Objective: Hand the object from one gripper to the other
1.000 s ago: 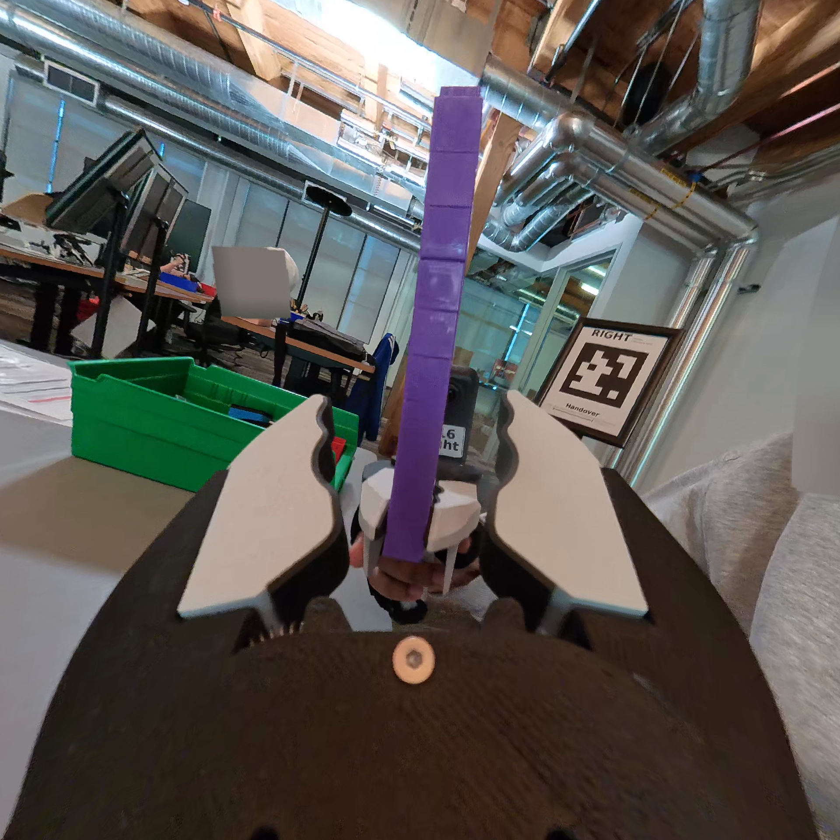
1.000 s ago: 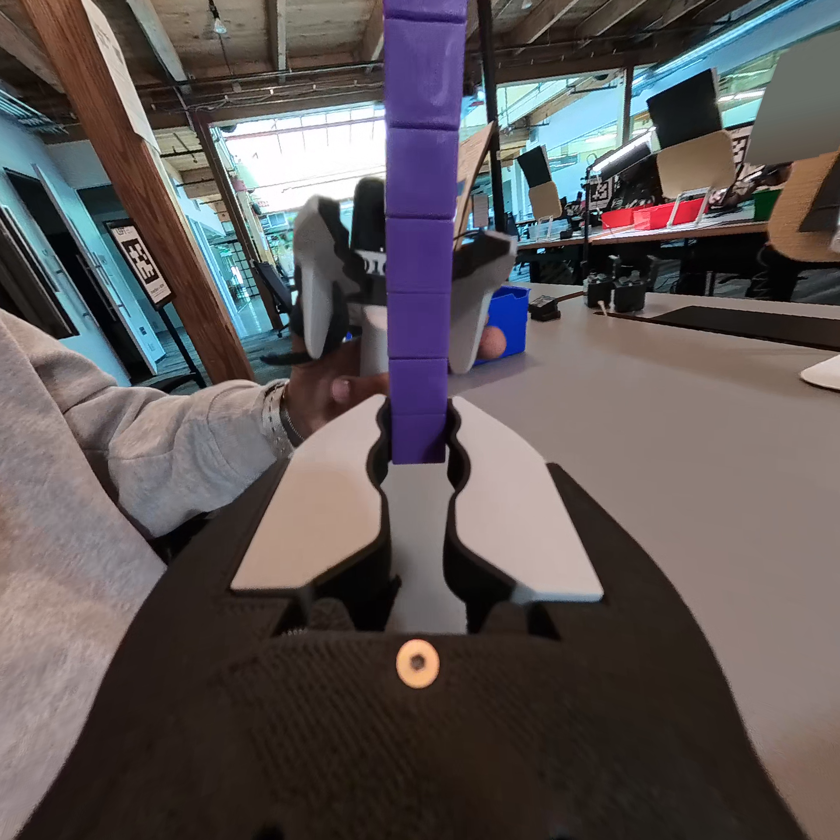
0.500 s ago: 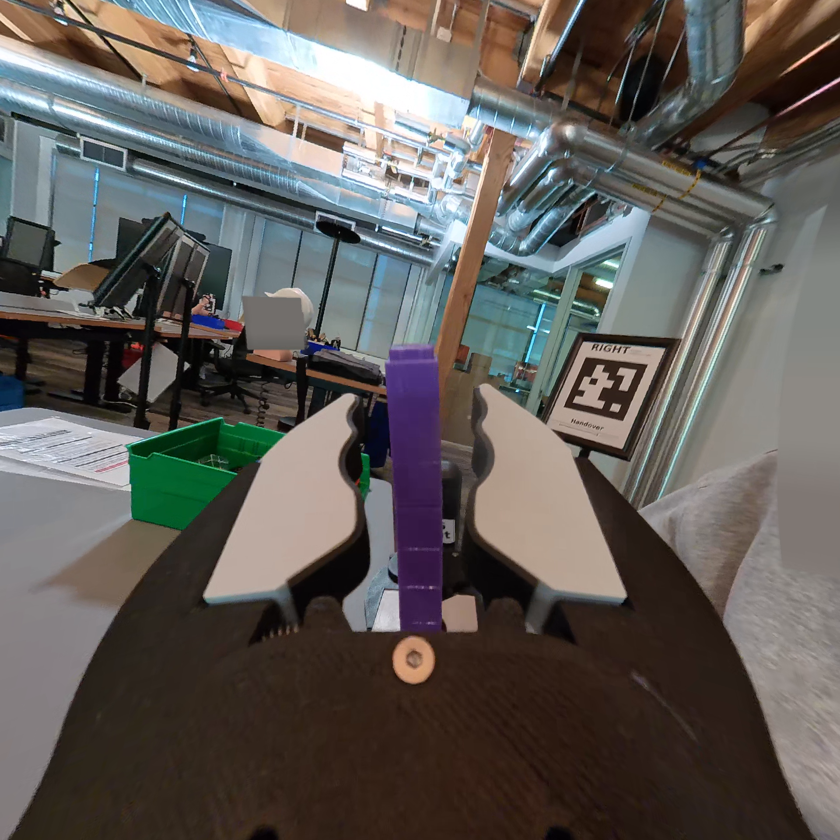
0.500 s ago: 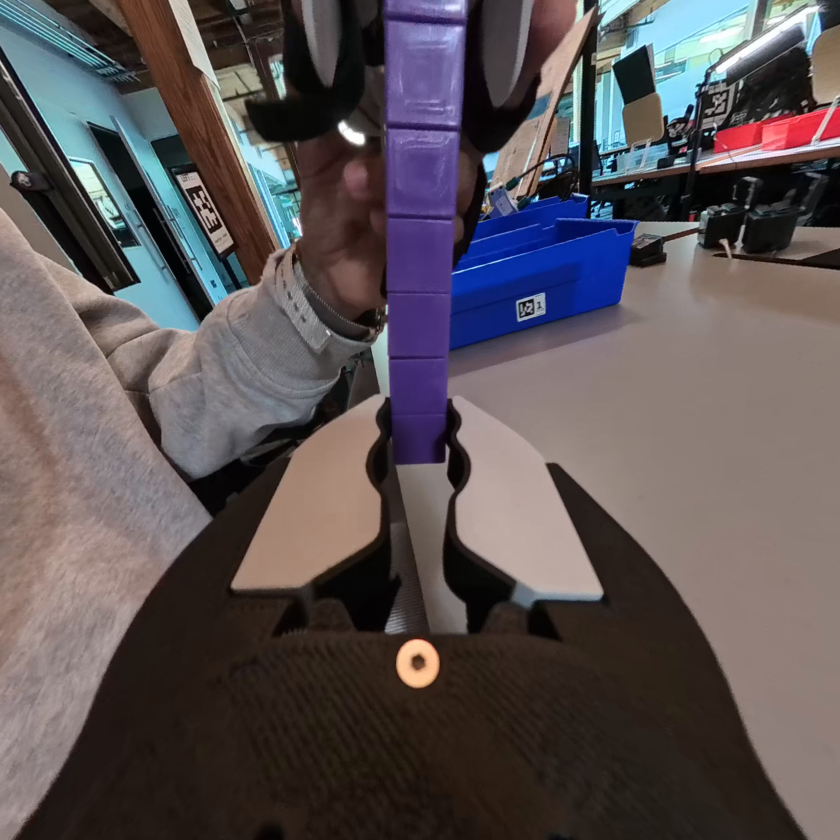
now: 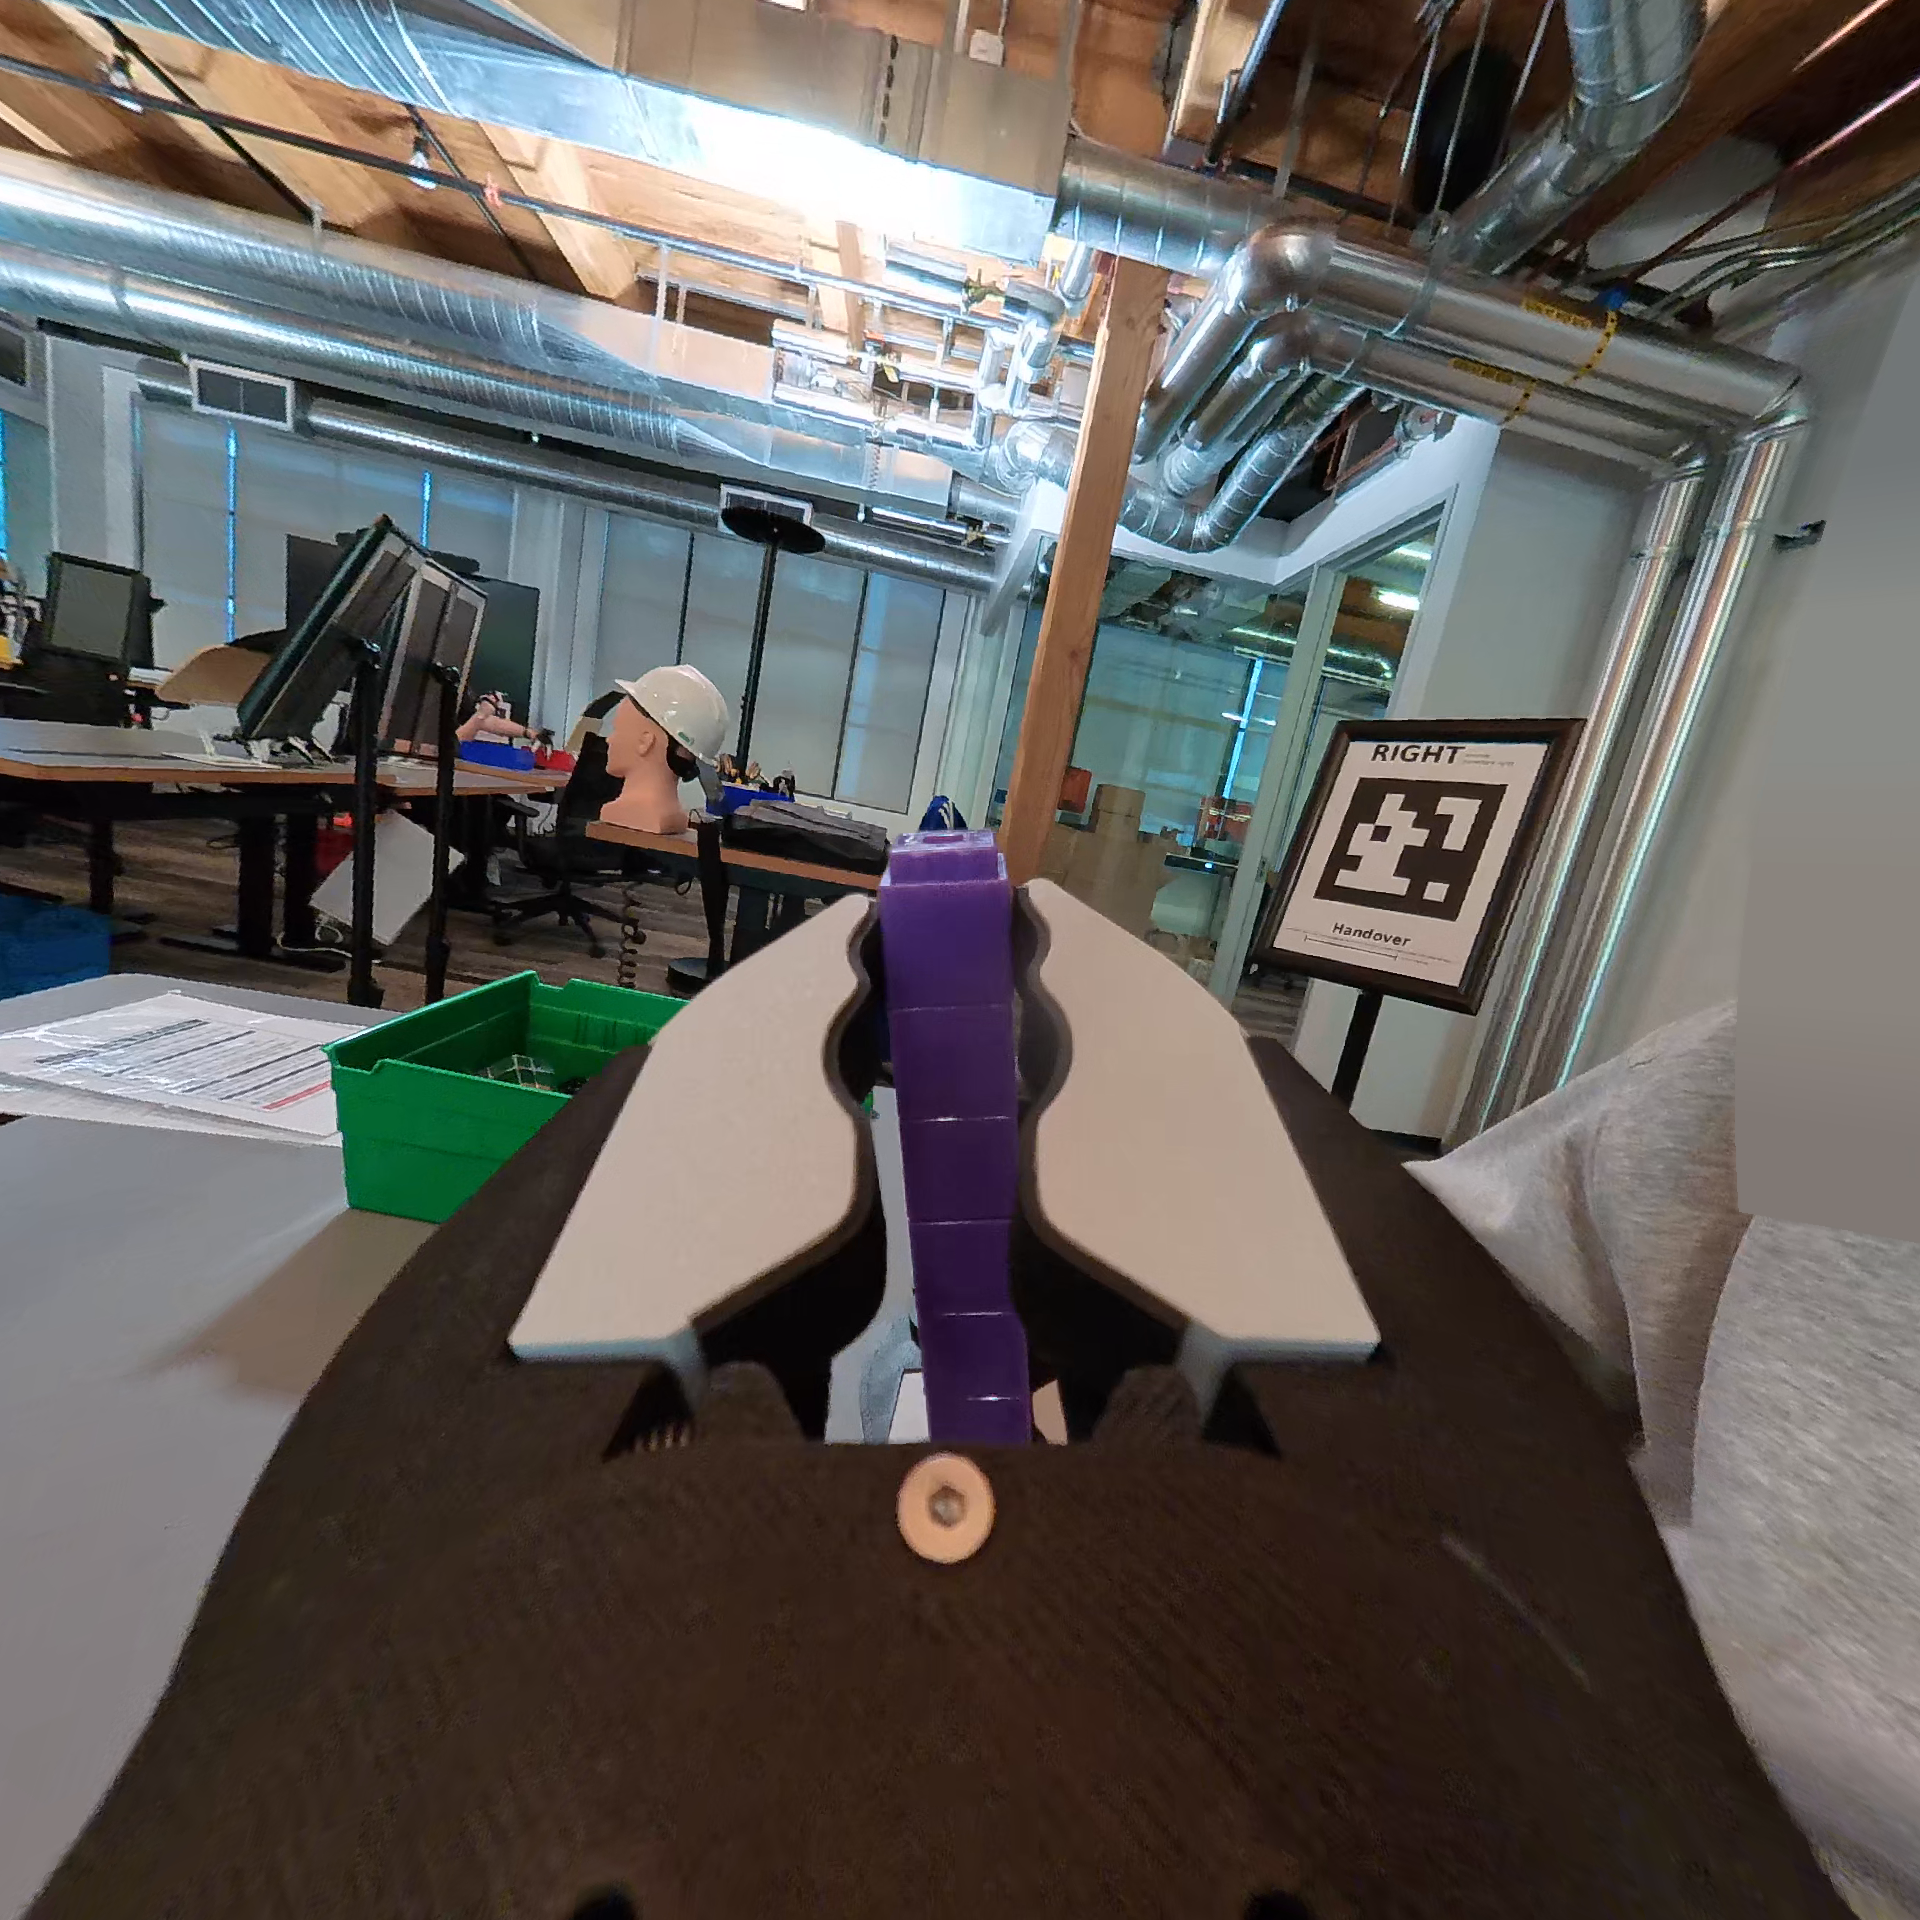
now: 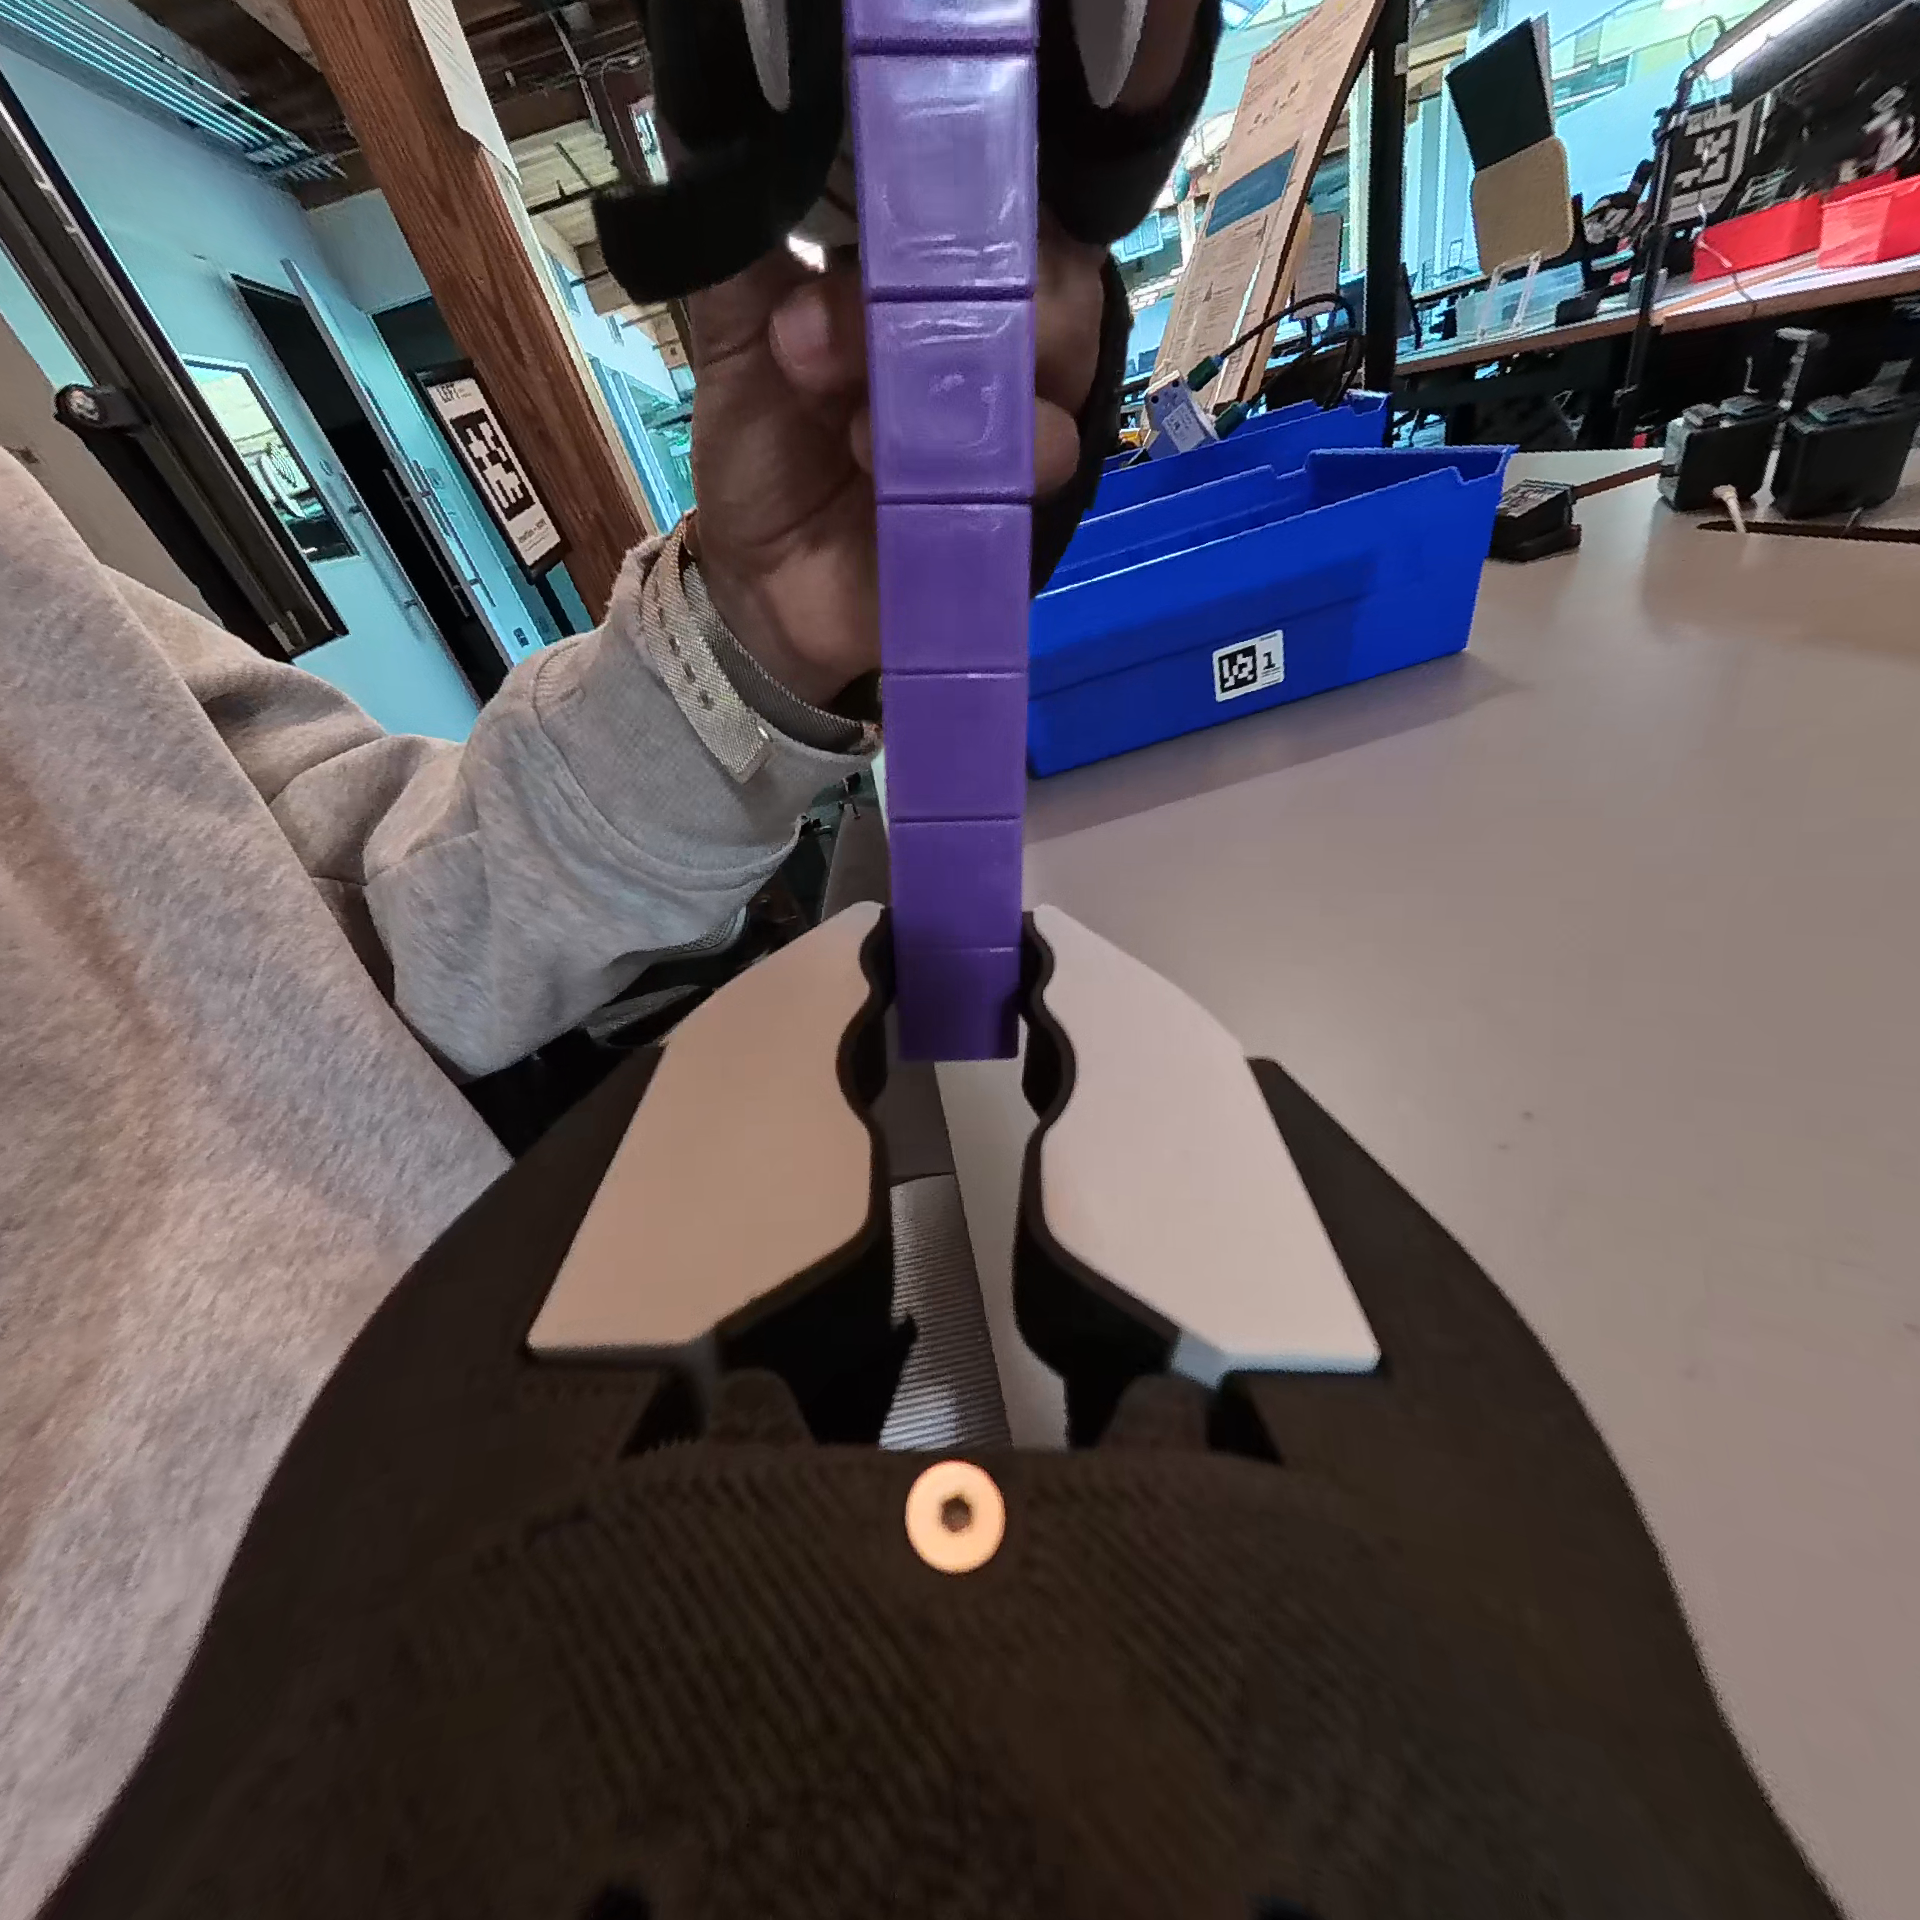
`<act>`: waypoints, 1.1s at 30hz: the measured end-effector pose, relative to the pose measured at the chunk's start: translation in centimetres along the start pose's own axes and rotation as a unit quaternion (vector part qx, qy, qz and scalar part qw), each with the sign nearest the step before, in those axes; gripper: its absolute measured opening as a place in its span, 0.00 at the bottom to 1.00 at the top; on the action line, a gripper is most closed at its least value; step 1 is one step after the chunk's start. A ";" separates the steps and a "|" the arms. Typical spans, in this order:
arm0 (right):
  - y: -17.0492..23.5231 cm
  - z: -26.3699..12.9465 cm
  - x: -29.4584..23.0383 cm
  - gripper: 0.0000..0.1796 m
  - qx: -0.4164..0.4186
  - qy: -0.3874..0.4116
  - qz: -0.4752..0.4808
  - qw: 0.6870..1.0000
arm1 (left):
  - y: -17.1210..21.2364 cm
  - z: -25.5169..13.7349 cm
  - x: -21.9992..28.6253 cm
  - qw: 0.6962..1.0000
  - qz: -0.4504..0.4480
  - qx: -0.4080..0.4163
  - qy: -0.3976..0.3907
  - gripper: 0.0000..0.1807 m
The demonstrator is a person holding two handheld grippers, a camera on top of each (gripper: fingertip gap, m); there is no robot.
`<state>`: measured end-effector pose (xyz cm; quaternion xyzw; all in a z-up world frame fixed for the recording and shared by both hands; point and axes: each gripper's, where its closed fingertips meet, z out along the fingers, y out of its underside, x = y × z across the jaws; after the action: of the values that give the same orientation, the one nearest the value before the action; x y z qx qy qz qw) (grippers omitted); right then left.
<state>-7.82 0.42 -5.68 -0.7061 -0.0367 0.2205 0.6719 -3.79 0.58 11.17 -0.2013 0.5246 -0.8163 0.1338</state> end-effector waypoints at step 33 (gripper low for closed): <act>-4.8 -3.5 2.4 0.30 0.098 0.087 -0.032 0.991 | 4.6 1.1 -1.2 0.998 -0.020 -0.066 -0.007 0.13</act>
<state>-3.18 -1.57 -1.64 -0.6521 0.0214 0.1388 0.7450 -2.22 -1.69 7.20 -0.2257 0.5724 -0.7810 0.1069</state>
